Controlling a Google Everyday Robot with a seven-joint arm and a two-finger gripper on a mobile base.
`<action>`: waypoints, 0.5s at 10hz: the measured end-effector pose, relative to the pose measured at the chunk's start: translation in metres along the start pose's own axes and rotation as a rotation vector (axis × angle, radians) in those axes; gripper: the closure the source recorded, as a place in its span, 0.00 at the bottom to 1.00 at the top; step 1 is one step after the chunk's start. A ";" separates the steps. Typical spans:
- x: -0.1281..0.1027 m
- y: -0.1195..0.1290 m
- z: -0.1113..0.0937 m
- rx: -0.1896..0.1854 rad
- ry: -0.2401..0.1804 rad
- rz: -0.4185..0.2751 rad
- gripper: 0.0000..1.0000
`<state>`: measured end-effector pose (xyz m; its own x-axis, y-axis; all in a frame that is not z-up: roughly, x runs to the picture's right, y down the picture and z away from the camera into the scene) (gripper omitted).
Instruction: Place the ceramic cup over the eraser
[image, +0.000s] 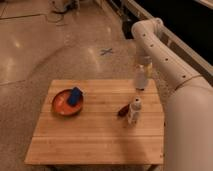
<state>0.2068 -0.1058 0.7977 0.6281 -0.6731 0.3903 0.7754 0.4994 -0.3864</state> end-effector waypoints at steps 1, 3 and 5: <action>0.013 0.002 0.000 0.008 0.007 0.016 1.00; 0.032 0.006 -0.001 0.025 0.021 0.044 1.00; 0.052 0.007 -0.007 0.046 0.043 0.063 1.00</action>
<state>0.2447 -0.1410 0.8092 0.6734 -0.6617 0.3296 0.7369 0.5657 -0.3700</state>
